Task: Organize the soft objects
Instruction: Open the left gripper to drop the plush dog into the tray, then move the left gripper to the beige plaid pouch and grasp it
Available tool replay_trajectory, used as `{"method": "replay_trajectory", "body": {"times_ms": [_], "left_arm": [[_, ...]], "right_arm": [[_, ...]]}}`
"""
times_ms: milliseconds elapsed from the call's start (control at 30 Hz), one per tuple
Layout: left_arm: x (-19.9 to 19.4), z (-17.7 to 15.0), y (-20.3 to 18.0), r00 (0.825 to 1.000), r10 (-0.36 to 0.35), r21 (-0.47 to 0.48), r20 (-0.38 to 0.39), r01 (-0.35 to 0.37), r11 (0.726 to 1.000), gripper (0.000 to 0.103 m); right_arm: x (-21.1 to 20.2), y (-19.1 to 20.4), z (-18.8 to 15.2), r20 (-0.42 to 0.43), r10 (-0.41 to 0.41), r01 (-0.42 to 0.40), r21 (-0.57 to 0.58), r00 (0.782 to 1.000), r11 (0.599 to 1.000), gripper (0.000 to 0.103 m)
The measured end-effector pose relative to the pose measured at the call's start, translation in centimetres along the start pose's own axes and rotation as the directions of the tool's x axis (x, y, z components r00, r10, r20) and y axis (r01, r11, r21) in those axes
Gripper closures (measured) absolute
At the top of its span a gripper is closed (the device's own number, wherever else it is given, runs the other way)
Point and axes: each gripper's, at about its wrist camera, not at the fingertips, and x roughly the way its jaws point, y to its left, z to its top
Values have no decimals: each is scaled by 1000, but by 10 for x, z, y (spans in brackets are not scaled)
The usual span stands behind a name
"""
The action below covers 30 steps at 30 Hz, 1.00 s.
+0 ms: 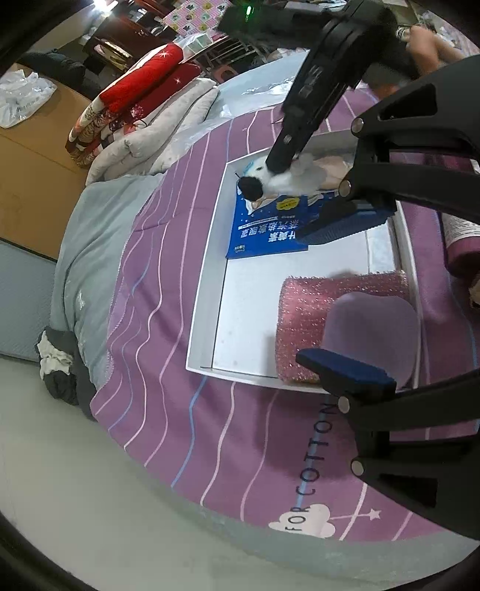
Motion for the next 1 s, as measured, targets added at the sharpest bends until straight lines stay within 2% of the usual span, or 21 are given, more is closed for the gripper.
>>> {"method": "replay_trajectory", "body": {"times_ms": [100,167,400,467,633,700,767,867,1000], "left_arm": [[-1,-2,0,999,16,20,-37,-15,1000,43],[-1,-4,-2,997,55,38,-58,-53,998,43],[-1,-7,4,988,119,52,-96,-115,992,43],[-2,-6,7,988,120,33,-101,-118,993,43],[-6,-6,7,989,99,21,-109,-97,995,43],[-5,-7,5,989,83,12,-125,-82,997,43],[-2,-9,3,986,72,6,-149,-72,997,43],[-6,-15,-4,981,100,29,-165,-97,995,44],[-25,-19,-9,982,101,34,-157,-97,995,44]], "right_arm": [[-10,18,-9,-42,10,-13,-90,999,996,75],[-6,26,-17,-73,1,-10,-115,997,993,75],[31,36,-44,-204,-123,82,-197,971,977,75],[32,37,-45,-206,-134,92,-200,969,976,71],[24,37,-44,-210,-148,111,-182,966,977,67],[14,38,-44,-194,-141,106,-182,971,978,62],[6,40,-44,-180,-125,93,-179,976,979,52],[-3,40,-46,-190,-112,80,-167,975,983,50],[-18,42,-50,-192,-108,74,-174,976,982,50]]}}
